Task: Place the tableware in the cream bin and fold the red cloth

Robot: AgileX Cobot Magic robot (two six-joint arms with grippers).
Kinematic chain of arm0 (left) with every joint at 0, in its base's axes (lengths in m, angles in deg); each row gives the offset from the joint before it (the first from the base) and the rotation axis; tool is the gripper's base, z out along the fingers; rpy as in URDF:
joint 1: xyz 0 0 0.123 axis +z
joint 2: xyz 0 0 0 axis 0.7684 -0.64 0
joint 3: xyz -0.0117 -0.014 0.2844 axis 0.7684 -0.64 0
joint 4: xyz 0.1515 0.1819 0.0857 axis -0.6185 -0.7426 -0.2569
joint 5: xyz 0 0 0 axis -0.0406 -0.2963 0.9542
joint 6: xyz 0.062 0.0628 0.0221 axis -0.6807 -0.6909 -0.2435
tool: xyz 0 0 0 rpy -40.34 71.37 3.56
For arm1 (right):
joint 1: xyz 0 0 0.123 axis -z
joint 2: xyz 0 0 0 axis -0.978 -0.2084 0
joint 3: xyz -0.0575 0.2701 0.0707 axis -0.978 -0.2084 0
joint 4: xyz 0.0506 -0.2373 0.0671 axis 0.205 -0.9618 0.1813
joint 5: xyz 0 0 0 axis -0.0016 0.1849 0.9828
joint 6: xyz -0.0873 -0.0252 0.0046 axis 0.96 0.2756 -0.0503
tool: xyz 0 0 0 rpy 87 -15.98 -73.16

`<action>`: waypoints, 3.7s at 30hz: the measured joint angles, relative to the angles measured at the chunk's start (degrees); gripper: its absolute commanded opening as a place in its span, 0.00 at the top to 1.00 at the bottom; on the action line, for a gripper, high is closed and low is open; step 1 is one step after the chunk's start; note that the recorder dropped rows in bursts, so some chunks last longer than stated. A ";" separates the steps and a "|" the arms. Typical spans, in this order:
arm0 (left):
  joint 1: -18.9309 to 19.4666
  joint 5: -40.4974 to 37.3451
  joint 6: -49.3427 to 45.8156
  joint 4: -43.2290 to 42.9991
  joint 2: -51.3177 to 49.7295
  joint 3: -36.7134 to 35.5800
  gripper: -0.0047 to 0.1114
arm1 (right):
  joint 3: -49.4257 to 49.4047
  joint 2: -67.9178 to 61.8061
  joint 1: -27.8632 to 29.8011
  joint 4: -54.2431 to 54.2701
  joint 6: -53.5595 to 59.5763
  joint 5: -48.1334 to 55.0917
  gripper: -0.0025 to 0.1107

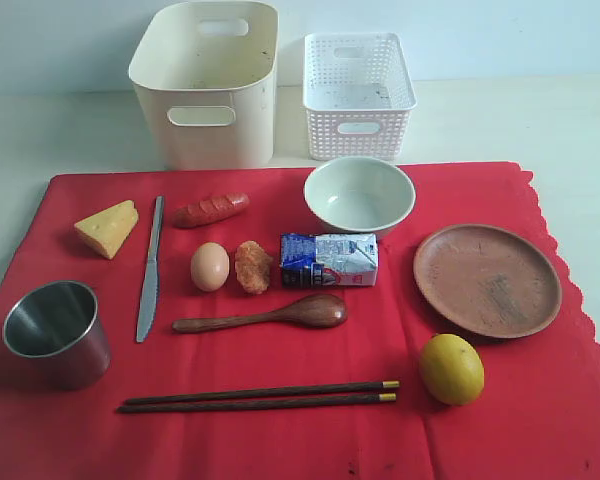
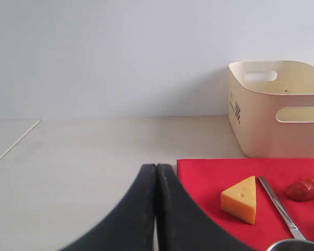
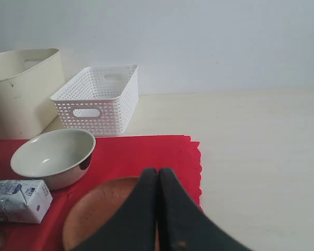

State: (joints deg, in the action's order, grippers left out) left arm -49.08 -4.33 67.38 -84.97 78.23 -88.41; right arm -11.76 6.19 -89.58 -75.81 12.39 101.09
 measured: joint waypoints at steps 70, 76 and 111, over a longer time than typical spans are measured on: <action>0.00 0.00 0.00 0.00 0.00 0.00 0.96 | 0.00 0.00 0.00 2.37 -0.48 -8.47 0.98; 0.00 0.00 0.00 0.00 0.00 0.00 0.96 | 0.00 0.08 0.00 8.71 -6.01 -29.32 0.98; 0.00 0.00 0.00 0.00 0.00 0.00 0.96 | 45.72 -75.07 -9.14 -99.70 -92.26 -50.65 0.98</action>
State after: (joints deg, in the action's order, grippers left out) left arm -49.08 -4.33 67.38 -84.97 78.23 -88.41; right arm 33.96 -68.89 -98.72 -175.51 -79.87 50.44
